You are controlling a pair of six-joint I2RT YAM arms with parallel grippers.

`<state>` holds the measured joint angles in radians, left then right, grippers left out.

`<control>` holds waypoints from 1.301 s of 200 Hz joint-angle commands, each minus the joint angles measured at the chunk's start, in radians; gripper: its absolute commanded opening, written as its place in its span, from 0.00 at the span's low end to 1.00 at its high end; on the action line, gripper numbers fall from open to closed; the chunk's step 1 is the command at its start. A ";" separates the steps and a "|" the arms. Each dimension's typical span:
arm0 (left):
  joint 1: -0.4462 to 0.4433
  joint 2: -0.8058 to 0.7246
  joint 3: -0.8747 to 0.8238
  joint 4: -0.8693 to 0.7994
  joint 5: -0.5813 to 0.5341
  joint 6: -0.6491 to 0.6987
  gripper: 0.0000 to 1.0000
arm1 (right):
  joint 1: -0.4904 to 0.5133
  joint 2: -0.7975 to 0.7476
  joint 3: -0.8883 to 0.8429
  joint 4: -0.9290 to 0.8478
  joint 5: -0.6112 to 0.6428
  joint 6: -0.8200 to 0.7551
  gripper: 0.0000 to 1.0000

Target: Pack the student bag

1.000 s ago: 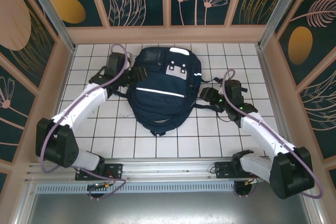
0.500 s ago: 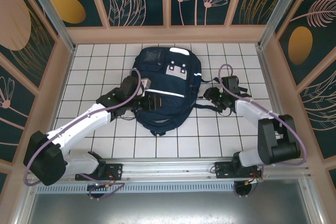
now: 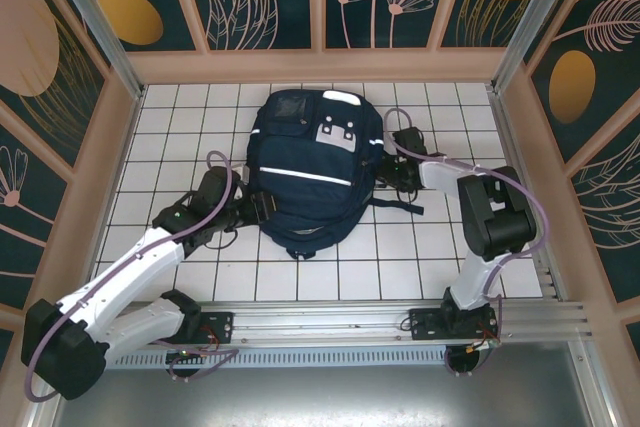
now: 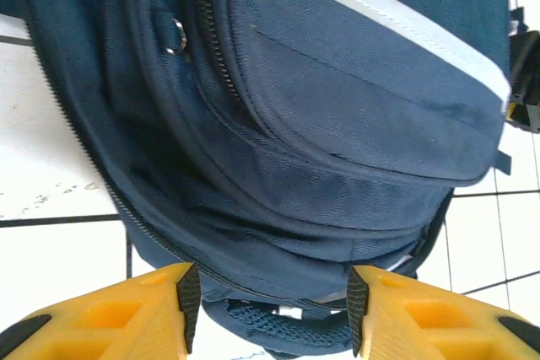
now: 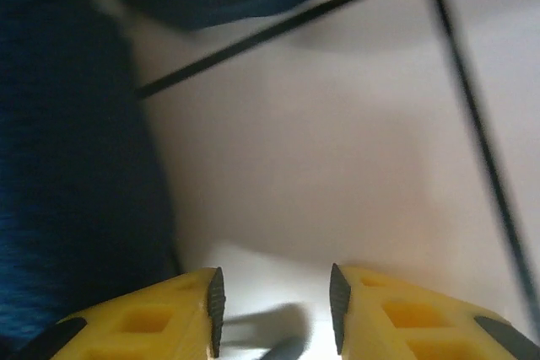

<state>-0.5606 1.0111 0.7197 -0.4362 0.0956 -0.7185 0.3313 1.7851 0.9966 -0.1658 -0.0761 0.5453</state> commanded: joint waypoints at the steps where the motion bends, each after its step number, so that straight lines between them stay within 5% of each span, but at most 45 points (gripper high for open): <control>1: 0.005 0.011 0.050 -0.059 -0.014 0.049 0.52 | 0.099 0.008 0.017 -0.057 0.026 -0.068 0.39; 72: 0.088 0.023 0.175 -0.134 -0.077 0.153 0.54 | 0.233 -0.266 -0.214 0.036 -0.115 -0.081 0.22; 113: 0.088 0.008 0.092 -0.083 -0.001 0.093 0.56 | 0.233 -0.368 -0.234 -0.031 -0.009 -0.128 0.14; 145: 0.088 -0.069 -0.034 -0.019 0.056 -0.035 0.60 | 0.233 -0.334 -0.219 -0.032 0.006 -0.161 0.50; 158: 0.090 -0.113 -0.092 0.016 0.079 -0.108 0.60 | 0.232 -0.314 -0.224 -0.009 0.000 -0.168 0.56; 178: 0.091 -0.192 -0.181 0.069 0.101 -0.227 0.59 | 0.230 -0.298 -0.252 0.041 -0.004 -0.208 0.58; 224: 0.094 -0.326 -0.359 0.170 0.143 -0.393 0.58 | 0.229 -0.290 -0.328 0.173 -0.024 -0.297 0.43; 260: 0.094 -0.368 -0.431 0.208 0.136 -0.431 0.58 | 0.269 -0.355 -0.462 0.364 0.031 -0.427 0.46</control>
<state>-0.4755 0.6674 0.3145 -0.2951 0.2218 -1.0832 0.5682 1.4857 0.6361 0.0208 -0.0776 0.2497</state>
